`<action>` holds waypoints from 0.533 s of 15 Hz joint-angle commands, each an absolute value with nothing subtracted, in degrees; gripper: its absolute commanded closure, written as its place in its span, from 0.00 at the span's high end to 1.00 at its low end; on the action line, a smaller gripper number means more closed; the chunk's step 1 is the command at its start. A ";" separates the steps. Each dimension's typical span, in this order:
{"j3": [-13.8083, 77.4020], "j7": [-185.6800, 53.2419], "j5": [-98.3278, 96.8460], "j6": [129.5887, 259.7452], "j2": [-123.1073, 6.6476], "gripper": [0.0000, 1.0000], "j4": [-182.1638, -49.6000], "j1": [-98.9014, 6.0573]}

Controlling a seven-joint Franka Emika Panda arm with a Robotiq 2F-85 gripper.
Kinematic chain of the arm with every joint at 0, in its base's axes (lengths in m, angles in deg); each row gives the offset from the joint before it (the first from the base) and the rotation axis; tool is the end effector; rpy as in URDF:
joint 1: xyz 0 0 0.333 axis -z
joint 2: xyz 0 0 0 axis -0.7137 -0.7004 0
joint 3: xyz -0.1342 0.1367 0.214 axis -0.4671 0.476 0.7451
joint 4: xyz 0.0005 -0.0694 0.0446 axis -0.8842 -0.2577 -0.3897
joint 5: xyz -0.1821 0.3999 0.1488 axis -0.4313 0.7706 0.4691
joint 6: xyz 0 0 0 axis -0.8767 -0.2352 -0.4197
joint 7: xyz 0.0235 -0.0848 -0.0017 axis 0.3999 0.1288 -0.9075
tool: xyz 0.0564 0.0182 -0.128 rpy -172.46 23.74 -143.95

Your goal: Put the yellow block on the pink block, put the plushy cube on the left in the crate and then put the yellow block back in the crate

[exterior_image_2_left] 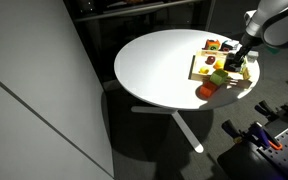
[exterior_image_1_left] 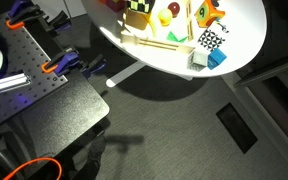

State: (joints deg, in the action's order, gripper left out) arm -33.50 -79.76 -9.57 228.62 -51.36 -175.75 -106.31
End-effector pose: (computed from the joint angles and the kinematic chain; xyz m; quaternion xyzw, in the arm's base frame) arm 0.4698 -0.0904 0.1145 0.9824 0.1121 0.0855 0.1221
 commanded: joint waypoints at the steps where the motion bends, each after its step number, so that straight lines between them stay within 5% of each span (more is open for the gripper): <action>1: -36.02 -79.84 -11.18 227.34 -49.27 0.83 -176.07 -108.49; 3: -36.34 -79.88 -11.07 227.42 -49.18 0.98 -176.06 -109.29; 8: -36.51 -80.10 -10.88 228.59 -48.47 1.00 -176.18 -111.20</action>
